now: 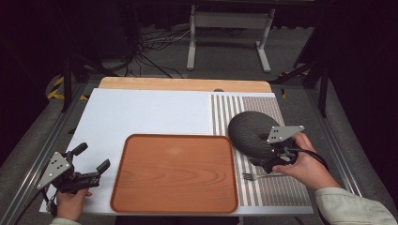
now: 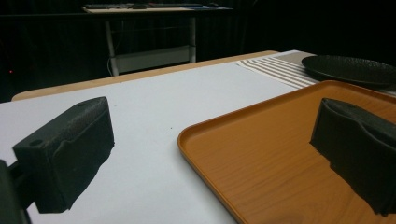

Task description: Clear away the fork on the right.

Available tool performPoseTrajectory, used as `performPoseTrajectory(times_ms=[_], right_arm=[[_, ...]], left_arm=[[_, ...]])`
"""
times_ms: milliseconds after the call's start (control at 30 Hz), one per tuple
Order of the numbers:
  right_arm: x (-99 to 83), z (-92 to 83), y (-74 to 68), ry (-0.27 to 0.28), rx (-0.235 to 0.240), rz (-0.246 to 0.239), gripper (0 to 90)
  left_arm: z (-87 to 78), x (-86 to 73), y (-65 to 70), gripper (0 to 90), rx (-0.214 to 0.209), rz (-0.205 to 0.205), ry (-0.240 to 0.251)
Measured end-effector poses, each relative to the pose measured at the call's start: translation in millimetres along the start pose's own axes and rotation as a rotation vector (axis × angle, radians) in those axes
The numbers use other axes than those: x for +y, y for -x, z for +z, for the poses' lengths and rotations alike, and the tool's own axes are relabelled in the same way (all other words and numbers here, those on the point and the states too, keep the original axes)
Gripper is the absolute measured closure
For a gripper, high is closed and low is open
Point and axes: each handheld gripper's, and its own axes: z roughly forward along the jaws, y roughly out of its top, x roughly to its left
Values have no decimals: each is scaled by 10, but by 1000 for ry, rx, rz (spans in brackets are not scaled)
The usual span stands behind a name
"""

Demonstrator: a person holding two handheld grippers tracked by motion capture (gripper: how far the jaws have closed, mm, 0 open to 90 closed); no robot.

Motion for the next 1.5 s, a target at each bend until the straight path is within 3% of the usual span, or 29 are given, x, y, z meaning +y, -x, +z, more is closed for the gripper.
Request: performPoseTrajectory(times_ms=[167,500,767,967,1067,1367,1500], right_arm=[[-9,15,4,-46,28,-6,98],[-13,81,-42,-209,135,-117,205],[-84,152,-49,-340,184,-211,287],[-127,180,-40,-434,207,-261,294],[-151,196,-30,-469,197,-292,299],[-225,258,-18,-588,225,-334,398],[-241,276,-17,-614,236,-333,418]], left_arm=[[10,-2,-10,3,1,0,-7],[36,-1,-17,3,-6,-1,-15],[34,2,-10,3,-4,0,-9],[33,1,-7,3,-4,1,-8],[34,1,-8,3,-7,-1,-10],[35,5,-7,3,-10,1,-6],[33,4,-6,3,-9,1,-7]])
